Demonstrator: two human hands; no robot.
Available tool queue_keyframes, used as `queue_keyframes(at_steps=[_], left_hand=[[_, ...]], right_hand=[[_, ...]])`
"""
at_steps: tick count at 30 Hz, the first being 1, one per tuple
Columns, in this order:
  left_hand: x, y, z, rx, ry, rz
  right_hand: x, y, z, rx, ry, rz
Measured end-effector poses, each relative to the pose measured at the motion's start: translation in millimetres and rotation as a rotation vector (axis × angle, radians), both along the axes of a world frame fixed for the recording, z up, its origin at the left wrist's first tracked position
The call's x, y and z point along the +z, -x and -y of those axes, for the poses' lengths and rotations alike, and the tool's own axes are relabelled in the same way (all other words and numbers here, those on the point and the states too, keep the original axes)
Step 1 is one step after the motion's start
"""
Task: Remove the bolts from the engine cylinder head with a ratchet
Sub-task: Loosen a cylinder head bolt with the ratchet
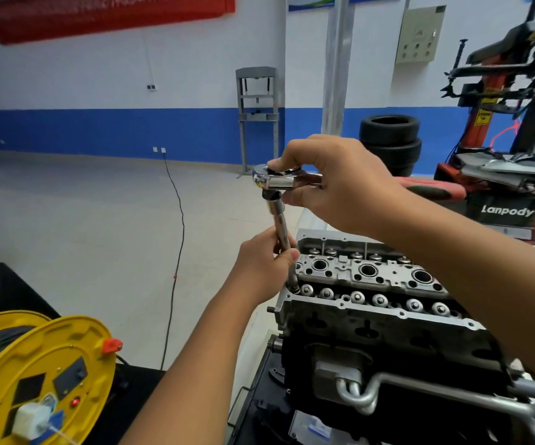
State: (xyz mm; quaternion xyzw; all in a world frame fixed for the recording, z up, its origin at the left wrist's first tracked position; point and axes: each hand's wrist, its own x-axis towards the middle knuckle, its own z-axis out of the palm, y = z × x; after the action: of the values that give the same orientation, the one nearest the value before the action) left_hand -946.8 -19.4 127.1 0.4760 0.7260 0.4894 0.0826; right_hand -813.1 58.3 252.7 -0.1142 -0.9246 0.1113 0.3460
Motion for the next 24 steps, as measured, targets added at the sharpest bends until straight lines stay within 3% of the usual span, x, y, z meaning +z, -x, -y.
queue_keyframes(at_steps=[7, 14, 20, 24], left_hand=[[-0.4, 1.3, -2.7, -0.021, -0.002, -0.013], [-2.2, -11.6, -0.7, 0.023, -0.027, -0.053], [-9.2, -28.8, -3.5, 0.126, -0.056, -0.079], [-10.7, -33.3, -6.4, 0.149, -0.069, -0.068]], right_hand=[[18.3, -6.7, -3.4, -0.044, -0.22, 0.135], [42.0, -13.3, 9.9, -0.032, -0.23, 0.335], [38.2, -24.4, 24.5, -0.104, -0.312, 0.338], [31.0, -33.3, 26.5, -0.117, -0.239, 0.303]])
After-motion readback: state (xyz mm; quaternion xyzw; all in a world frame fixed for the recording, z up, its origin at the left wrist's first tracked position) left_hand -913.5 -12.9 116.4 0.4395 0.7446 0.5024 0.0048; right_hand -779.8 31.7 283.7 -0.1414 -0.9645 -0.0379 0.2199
